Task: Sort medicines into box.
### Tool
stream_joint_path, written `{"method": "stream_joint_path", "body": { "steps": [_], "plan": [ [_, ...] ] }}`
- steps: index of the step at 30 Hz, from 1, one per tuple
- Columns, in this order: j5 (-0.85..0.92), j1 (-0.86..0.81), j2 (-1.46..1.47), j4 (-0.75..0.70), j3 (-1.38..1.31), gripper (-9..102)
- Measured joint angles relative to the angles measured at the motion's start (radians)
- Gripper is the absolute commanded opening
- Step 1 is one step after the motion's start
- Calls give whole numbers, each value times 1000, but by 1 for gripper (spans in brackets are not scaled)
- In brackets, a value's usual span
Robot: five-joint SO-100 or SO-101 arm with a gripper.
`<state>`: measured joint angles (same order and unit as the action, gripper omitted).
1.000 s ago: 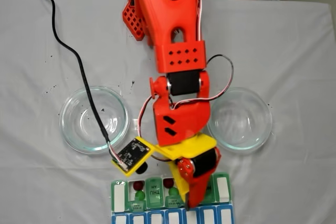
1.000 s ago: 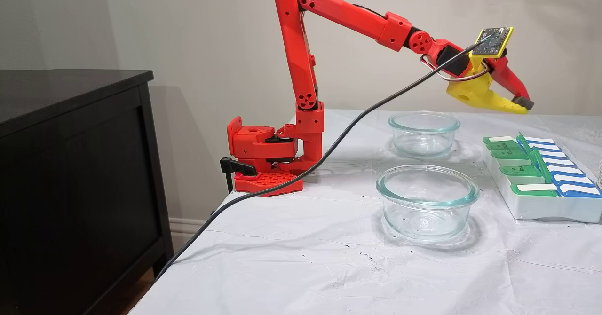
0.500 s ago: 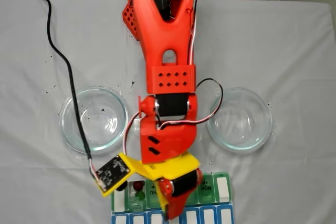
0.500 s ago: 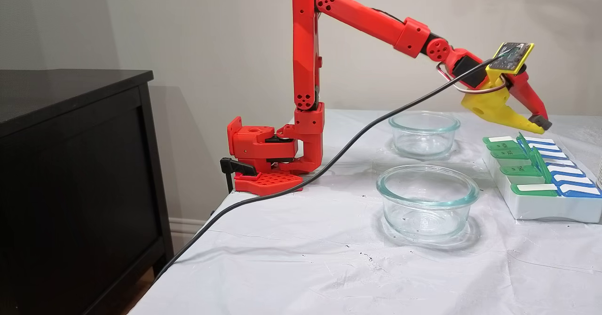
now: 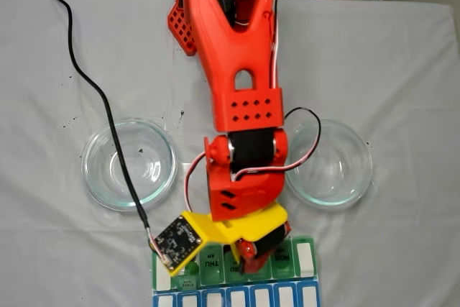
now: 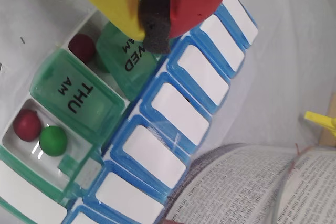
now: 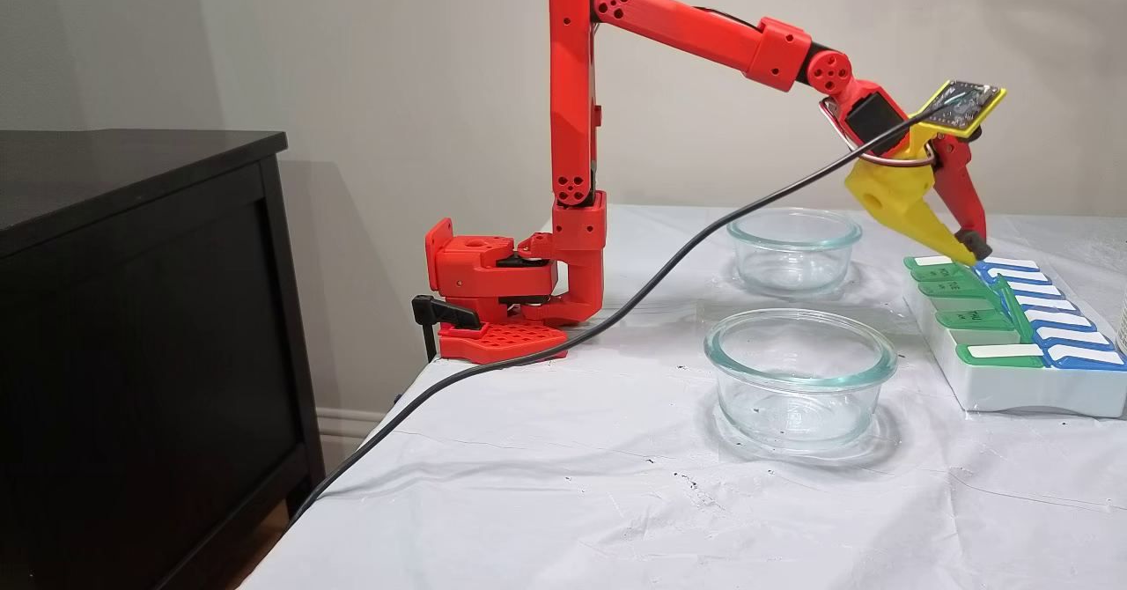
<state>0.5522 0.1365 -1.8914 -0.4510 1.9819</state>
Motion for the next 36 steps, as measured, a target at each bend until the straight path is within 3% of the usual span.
{"method": "stream_joint_path", "body": {
  "steps": [13, 20, 36],
  "plan": [
    [69, 2, 29, -52, -34, 0],
    [25, 2, 149, -259, -202, 0],
    [-29, -34, 249, -499, -414, 0]
  ]
}}
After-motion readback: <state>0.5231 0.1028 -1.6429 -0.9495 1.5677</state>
